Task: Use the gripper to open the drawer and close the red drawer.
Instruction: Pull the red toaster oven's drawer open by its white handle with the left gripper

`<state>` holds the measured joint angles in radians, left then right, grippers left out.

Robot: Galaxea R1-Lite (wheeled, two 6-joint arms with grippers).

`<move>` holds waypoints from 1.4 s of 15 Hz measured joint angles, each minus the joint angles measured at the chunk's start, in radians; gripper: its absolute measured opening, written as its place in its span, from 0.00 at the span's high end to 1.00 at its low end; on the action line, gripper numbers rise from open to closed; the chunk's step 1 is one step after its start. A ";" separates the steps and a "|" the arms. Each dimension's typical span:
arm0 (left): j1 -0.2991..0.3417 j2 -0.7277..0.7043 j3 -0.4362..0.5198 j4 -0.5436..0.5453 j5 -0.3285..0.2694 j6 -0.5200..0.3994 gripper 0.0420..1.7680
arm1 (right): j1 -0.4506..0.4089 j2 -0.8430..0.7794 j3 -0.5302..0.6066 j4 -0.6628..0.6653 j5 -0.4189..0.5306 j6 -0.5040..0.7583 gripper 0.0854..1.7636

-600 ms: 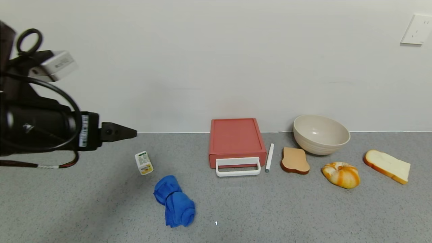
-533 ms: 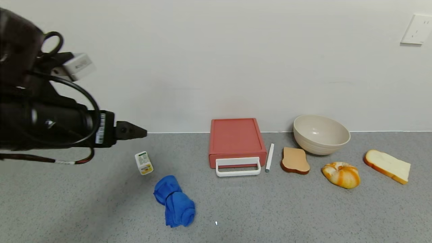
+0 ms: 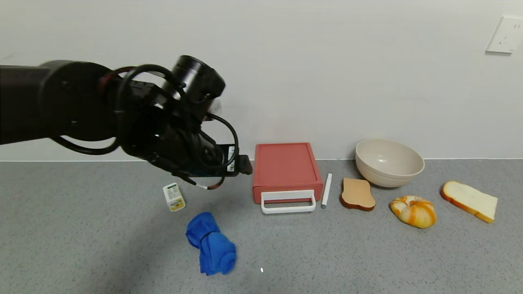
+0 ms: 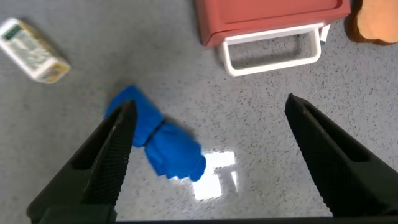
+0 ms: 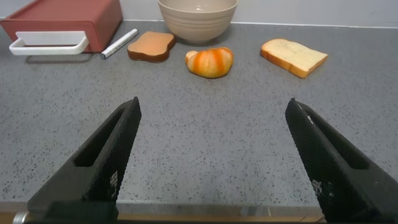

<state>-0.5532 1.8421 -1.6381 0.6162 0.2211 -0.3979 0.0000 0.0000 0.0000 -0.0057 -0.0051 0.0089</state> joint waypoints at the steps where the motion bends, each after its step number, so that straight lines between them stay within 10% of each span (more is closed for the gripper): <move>1: -0.016 0.038 -0.022 -0.004 -0.008 -0.004 0.03 | 0.000 0.000 0.000 0.000 0.000 0.000 0.03; 12: -0.093 0.203 -0.052 -0.086 -0.248 0.503 0.03 | 0.000 0.000 0.000 0.000 0.000 0.000 0.03; 21: -0.156 0.394 -0.275 0.020 -0.107 0.216 0.03 | 0.000 0.000 0.000 0.000 -0.001 0.000 0.03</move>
<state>-0.7091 2.2364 -1.9128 0.6364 0.1138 -0.1821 0.0000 0.0000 0.0000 -0.0053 -0.0057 0.0091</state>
